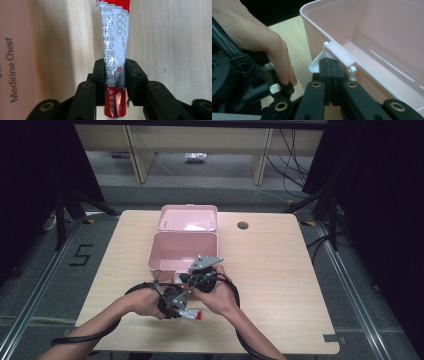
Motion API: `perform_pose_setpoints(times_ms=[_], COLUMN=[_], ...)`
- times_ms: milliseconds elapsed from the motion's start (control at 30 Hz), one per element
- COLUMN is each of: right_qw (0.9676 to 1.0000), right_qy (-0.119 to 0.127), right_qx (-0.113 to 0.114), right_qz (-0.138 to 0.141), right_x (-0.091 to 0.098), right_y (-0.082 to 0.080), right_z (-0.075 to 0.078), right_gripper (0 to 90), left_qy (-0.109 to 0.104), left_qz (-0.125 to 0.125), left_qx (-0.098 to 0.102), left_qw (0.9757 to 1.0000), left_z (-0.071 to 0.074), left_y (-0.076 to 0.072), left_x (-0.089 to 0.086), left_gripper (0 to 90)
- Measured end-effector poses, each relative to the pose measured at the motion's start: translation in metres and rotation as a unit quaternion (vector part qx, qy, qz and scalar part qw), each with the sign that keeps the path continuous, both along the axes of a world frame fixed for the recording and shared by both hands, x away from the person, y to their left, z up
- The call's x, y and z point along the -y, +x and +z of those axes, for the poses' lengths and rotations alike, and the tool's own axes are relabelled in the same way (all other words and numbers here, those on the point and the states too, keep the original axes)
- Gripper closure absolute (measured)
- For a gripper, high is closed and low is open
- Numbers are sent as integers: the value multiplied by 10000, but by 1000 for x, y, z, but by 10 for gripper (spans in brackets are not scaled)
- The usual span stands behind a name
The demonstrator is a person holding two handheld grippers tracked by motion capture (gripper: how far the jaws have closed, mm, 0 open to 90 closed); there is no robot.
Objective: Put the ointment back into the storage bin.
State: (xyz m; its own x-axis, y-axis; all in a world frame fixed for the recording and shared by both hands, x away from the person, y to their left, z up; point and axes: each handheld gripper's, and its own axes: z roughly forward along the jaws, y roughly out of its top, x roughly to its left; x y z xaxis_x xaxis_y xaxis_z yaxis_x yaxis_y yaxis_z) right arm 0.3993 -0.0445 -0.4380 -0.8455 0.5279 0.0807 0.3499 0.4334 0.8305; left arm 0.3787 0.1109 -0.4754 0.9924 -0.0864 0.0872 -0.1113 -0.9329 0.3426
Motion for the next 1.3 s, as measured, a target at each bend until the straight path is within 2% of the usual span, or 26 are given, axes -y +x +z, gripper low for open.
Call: perform_pose_setpoints(times_ms=[67,133,200,400,433,500,533,567,800,967,1100,1300], right_qw=[10000,10000,10000,10000,10000,10000,10000,10000,10000,10000,10000,10000], right_qy=[2,-1,-2,-1,-3,-1,-17,-15,-15,0,-2,0], right_qx=[3,7,7,7,10,2,-1,5,42,27,10,8], right_qz=[5,7,8,5,5,0,-31,-29,10,8,-15,-12], right_x=[0,0,0,0,0,0,0,0,0,0,0,0], right_y=[0,0,0,0,0,0,0,0,0,0,0,0], right_z=[0,0,0,0,0,0,0,0,0,0,0,0], right_gripper=[900,900,900,900,900,900,900,900,900,900,900,900], left_qy=[-31,-79,-70,-190,-173,-219,-185,-142,-155,-180,-199,-269], left_qz=[22,201,183,331,191,318,271,338,399,506,457,518], left_qx=[0,49,31,30,2,47,60,162,233,202,272,357], left_qw=[10000,9998,9998,9993,9997,9992,9994,9992,9988,9984,9984,9977], left_z=[2,3,5,11,12,13,15,17,25,28,30,35], left_y=[-1,-3,-4,-7,-5,-7,-7,-8,-8,-9,-9,-10], left_x=[-1,-4,-6,-16,-18,-22,-23,-26,-34,-37,-39,-43], left_gripper=[712,712,712,712,712,712,712,712,712,713,713,713])
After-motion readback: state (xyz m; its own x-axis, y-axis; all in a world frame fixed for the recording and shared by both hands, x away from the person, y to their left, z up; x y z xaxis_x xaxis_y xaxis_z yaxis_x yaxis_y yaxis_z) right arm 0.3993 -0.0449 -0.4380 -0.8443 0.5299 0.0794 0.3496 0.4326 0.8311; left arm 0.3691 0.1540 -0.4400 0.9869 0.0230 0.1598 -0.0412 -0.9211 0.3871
